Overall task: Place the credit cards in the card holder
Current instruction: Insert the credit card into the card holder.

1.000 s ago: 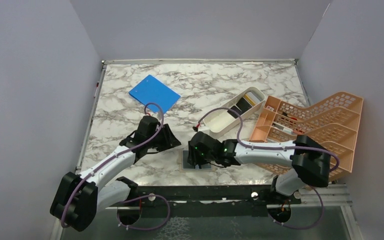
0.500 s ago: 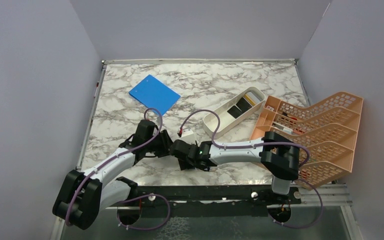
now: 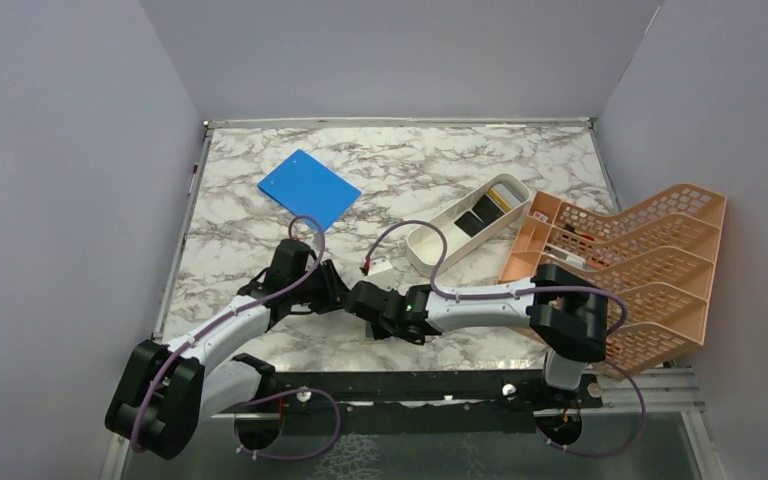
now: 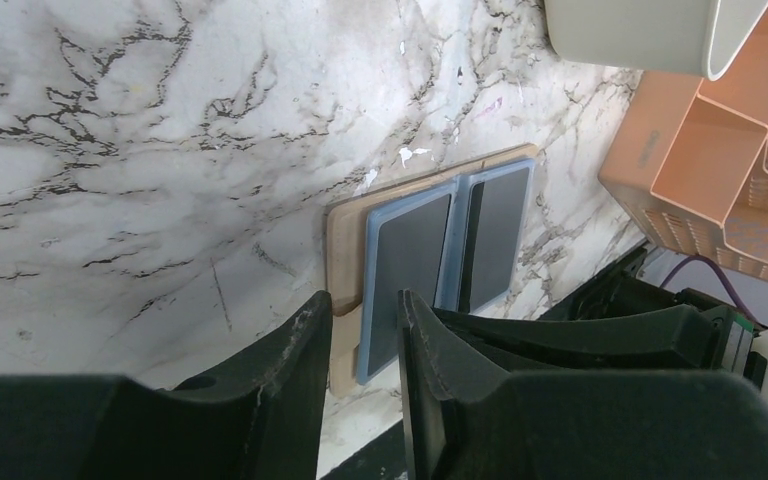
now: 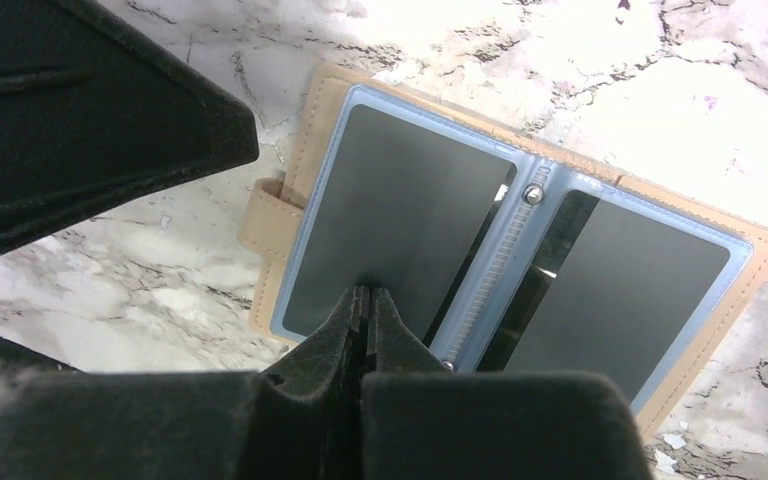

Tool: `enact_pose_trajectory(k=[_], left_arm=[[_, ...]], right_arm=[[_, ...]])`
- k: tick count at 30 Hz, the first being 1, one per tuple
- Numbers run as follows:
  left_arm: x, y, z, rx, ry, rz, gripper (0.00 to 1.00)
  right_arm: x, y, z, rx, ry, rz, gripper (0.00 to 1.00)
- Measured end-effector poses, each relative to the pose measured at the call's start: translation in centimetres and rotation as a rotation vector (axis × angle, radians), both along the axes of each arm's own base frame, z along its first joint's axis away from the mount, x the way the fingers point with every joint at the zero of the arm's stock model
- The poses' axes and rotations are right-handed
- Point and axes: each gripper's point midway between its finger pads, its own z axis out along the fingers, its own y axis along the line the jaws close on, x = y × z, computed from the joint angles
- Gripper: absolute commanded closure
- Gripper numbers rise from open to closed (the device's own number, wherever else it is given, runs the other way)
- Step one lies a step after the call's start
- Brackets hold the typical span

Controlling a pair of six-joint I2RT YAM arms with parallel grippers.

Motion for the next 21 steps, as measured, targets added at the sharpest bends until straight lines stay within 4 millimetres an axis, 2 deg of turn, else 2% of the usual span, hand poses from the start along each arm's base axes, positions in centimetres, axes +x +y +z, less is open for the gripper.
enact_pose_trajectory(k=[3, 7, 11, 14, 21], left_arm=[[0.0, -0.1, 0.1, -0.007, -0.002, -0.005, 0.69], [-0.1, -0.5, 0.3, -0.027, -0.006, -0.023, 0.71], [-0.4, -0.7, -0.1, -0.039, 0.009, -0.035, 0.84], [-0.3, -0.8, -0.4, -0.04, 0.015, -0.036, 0.89], [-0.4, -0.7, -1.9, -0.015, 0.059, -0.04, 0.9]], right_arm=[[0.0, 0.0, 0.2, 0.009, -0.004, 0.003, 0.99], [-0.1, -0.4, 0.7, 0.035, -0.015, 0.007, 0.91], [-0.2, -1.0, 1.8, 0.074, -0.027, 0.007, 0.88], [0.2, -1.6, 2.5, 0.106, -0.04, -0.002, 0.88], [1.7, -3.6, 1.5, 0.115, -0.038, -0.044, 0.87]])
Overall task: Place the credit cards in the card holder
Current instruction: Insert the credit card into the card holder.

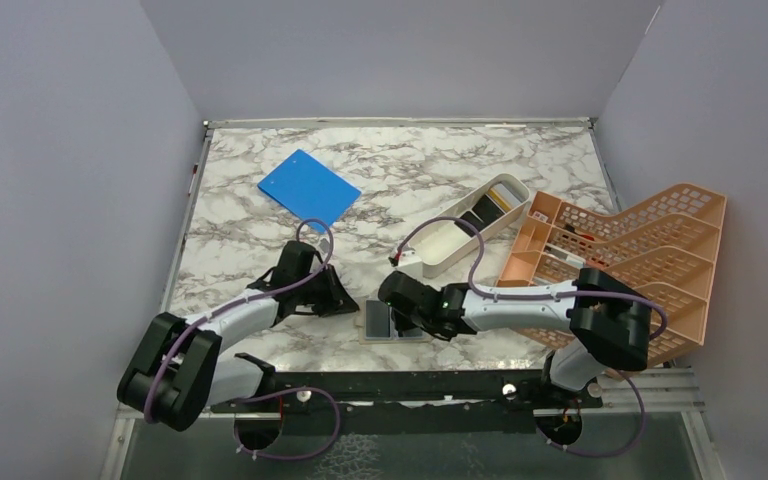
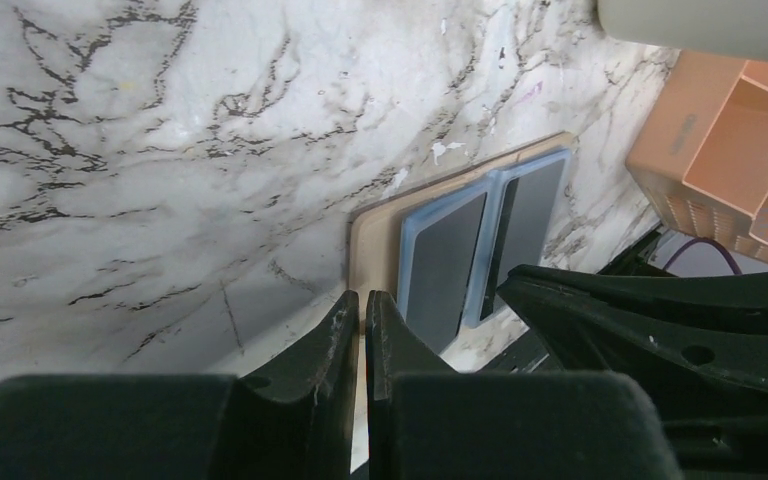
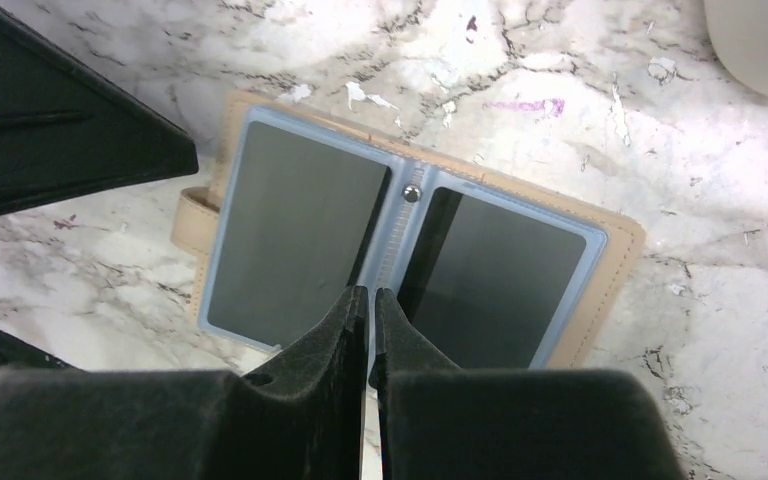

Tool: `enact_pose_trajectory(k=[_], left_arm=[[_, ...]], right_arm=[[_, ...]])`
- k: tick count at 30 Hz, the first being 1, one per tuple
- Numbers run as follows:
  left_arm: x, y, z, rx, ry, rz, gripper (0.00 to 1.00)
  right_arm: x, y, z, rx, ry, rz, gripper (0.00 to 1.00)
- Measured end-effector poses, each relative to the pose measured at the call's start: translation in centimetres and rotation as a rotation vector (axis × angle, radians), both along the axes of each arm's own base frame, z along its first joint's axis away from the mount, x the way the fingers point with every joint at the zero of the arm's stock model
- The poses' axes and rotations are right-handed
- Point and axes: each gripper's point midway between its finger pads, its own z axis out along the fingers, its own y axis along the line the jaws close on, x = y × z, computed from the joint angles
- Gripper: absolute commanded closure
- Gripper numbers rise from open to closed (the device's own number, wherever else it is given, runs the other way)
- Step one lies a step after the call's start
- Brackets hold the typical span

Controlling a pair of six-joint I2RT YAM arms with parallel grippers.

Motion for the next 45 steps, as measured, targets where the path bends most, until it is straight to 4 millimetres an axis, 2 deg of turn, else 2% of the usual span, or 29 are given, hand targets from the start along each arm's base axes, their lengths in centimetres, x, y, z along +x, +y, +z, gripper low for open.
enact_pose_trajectory(k=[6, 17, 28, 35, 39, 45], left_arm=[[0.2, -0.2, -0.4, 0.011, 0.009, -0.013, 0.9], [0.3, -1.2, -1.0, 0.028, 0.015, -0.047, 0.89], [0.5, -2.6, -0.2, 0.022, -0.024, -0.085, 0.87], [0.0, -3.2, -0.2, 0.025, -0.025, -0.109, 0.84], [0.0, -3.4, -0.2, 0.033, -0.026, -0.116, 0.81], [0.2, -4.4, 0.9, 0.037, -0.055, -0.137, 0.74]], right_arm=[[0.1, -0.4, -0.8, 0.014, 0.022, 0.008, 0.87], [0.3, 0.2, -0.6, 0.049, 0.025, 0.025, 0.86], [0.3, 0.2, -0.7, 0.048, 0.025, 0.028, 0.86], [0.2, -0.7, -1.1, 0.02, 0.028, 0.02, 0.83], [0.4, -1.4, -0.1, 0.025, 0.008, 0.004, 0.8], [0.8, -3.4, 1.2, 0.053, -0.016, -0.032, 0.78]])
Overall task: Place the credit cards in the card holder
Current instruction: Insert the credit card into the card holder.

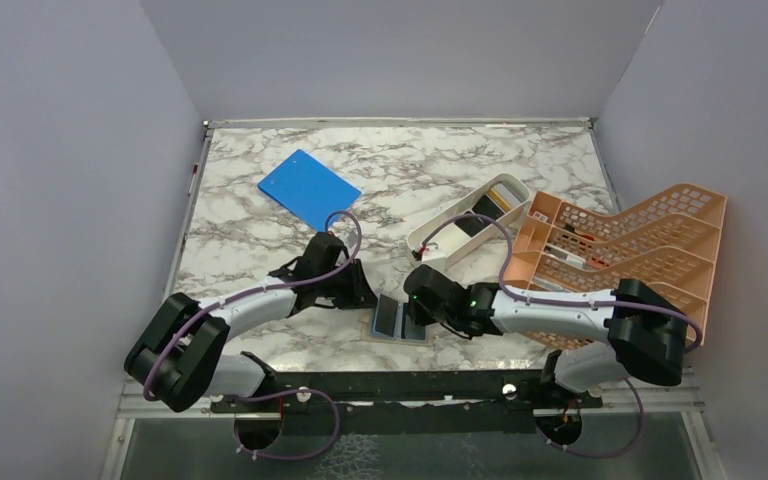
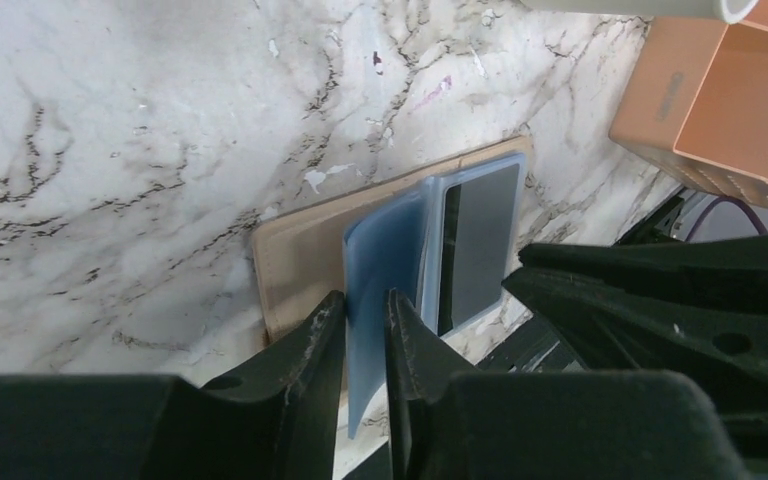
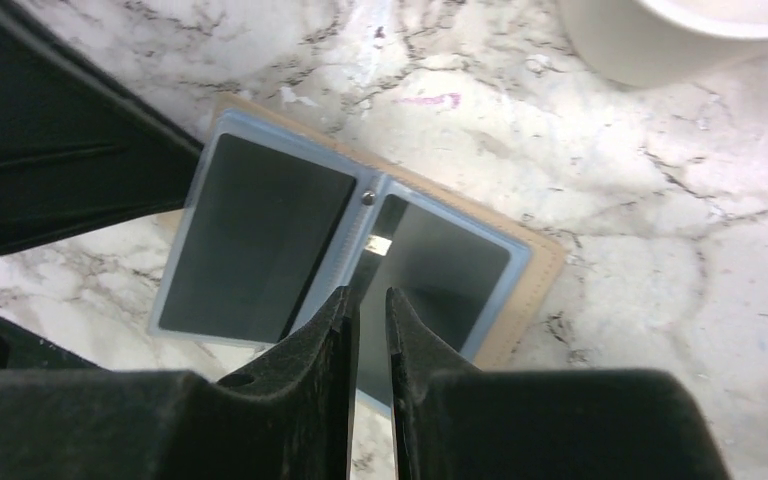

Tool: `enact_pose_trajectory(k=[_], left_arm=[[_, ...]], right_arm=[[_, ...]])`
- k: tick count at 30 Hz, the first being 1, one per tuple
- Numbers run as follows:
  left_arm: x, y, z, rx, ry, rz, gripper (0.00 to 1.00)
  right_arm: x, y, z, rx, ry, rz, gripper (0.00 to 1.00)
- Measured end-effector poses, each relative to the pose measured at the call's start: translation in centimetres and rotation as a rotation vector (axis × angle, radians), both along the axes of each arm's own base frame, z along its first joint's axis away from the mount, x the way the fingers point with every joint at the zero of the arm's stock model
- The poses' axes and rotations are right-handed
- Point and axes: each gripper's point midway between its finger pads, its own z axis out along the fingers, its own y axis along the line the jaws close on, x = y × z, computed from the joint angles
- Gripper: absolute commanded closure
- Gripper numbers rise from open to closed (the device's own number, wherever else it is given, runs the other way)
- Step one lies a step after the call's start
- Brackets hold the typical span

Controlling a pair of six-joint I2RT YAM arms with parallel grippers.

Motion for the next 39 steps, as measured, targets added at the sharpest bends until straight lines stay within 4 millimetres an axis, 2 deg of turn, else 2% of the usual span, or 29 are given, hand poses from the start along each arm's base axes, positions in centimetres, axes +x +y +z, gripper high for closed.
enact_pose_trajectory(k=[5, 10, 15, 18, 21, 24, 33, 39], left_arm=[[-0.1, -0.2, 0.9, 0.002, -0.016, -0.007, 0.71], [-0.5, -0.5, 1.0, 0.016, -0.014, -0.02, 0.7], [-0.9, -0.9, 1.4, 0.026, -0.013, -0.044, 0.7], [-1.0, -1.2, 1.7, 0.033, -0.02, -0.058, 0.69], [-1.0, -1.5, 2.0, 0.038, -0.029, -0.068, 0.68], [-1.0, -1.6, 2.1, 0.042, -0.031, -0.073, 0.68], [-1.3, -1.6, 1.7, 0.063, -0.023, -0.077, 0.68], [-1.1, -1.7, 1.9, 0.061, -0.028, -0.076, 0.68]], right_arm=[[0.1, -0.8, -0.2, -0.011, 0.001, -0.013, 0.77], [-0.1, -0.5, 0.0, 0.016, 0.004, 0.001, 0.65], [-0.4, 0.2, 0.2, 0.054, 0.012, 0.021, 0.61], [-0.4, 0.5, 0.4, 0.066, 0.015, 0.028, 0.49], [-0.6, 0.9, 0.6, 0.09, 0.025, 0.032, 0.44], [-0.8, 1.7, 1.2, 0.135, 0.037, 0.033, 0.34], [-1.0, 2.9, 1.1, 0.165, 0.078, 0.037, 0.37], [-1.2, 3.0, 0.9, 0.166, 0.09, 0.038, 0.34]])
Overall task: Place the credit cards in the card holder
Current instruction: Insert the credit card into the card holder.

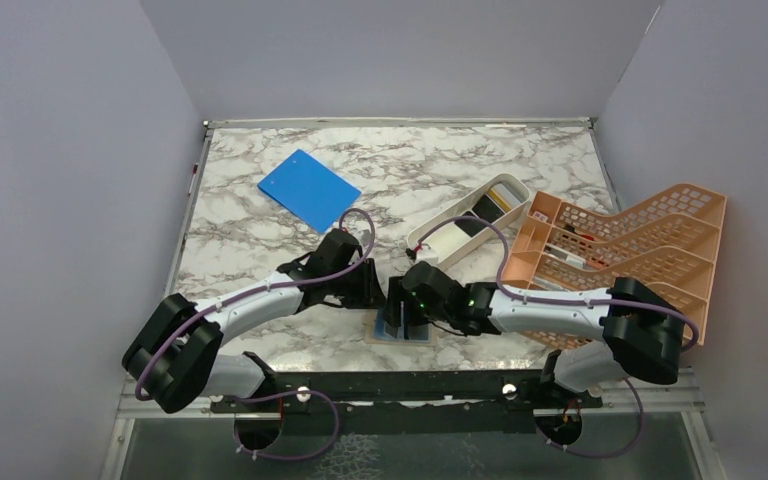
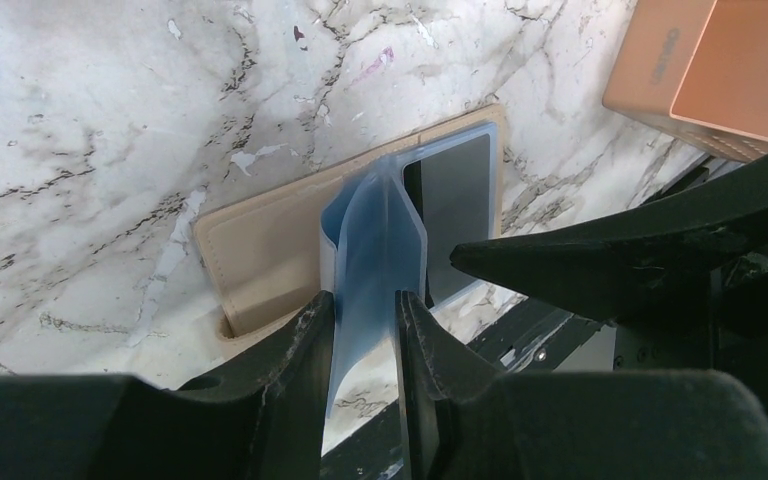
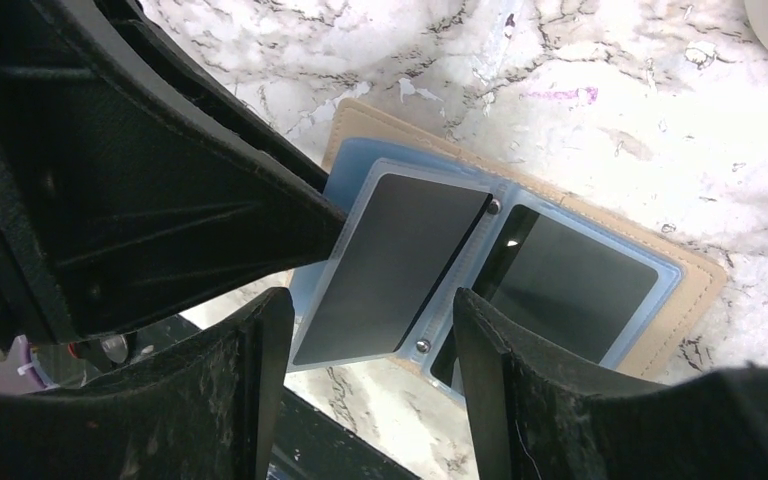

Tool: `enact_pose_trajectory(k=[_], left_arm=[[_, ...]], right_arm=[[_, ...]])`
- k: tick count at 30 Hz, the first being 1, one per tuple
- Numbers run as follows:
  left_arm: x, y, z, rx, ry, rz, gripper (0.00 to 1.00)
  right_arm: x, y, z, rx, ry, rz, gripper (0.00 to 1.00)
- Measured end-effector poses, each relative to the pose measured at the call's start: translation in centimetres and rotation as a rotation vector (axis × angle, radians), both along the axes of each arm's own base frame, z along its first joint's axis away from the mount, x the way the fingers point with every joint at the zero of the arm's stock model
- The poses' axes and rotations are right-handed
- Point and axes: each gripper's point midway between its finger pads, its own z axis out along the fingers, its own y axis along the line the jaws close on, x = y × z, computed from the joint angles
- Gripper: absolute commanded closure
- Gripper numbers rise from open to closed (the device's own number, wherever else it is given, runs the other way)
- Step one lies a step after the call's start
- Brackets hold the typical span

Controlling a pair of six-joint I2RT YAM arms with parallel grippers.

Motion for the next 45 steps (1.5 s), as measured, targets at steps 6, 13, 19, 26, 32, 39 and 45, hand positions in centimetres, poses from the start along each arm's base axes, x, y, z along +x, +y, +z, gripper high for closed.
enact_pose_trajectory(k=[6, 13, 19, 26, 32, 39, 45], left_arm=[[-0.1, -0.1, -0.1, 0.002, 0.002, -0.004, 0.68], [-0.1, 0.0, -0.1, 0.005, 0.002, -0.001, 0.68], [-0.1, -0.1, -0.1, 0.005, 0.002, 0.001, 0.69], [0.3, 0.2, -0.3, 0.022, -0.011, 0.019, 0.69], [0.6, 0.8, -1.0, 0.051, -0.022, 0.044, 0.7], [0.5, 1.0, -0.8, 0.045, -0.038, 0.045, 0.64], [0.7, 0.8, -0.1, 0.026, -0.066, 0.042, 0.64]], right_arm=[[0.0, 0.4, 0.3, 0.011, 0.001, 0.007, 0.34], [0.3, 0.4, 0.0, -0.019, 0.003, -0.003, 0.48], [0.6, -1.9, -0.7, -0.11, -0.012, -0.051, 0.5], [0.5, -5.2, 1.1, -0.141, -0.053, -0.109, 0.51], [0.0, -8.6, 0.5, -0.211, -0.058, -0.164, 0.51], [-0.2, -10.1, 0.7, -0.24, -0.069, -0.176, 0.42], [1.7, -9.2, 4.2, -0.207, -0.18, -0.101, 0.42]])
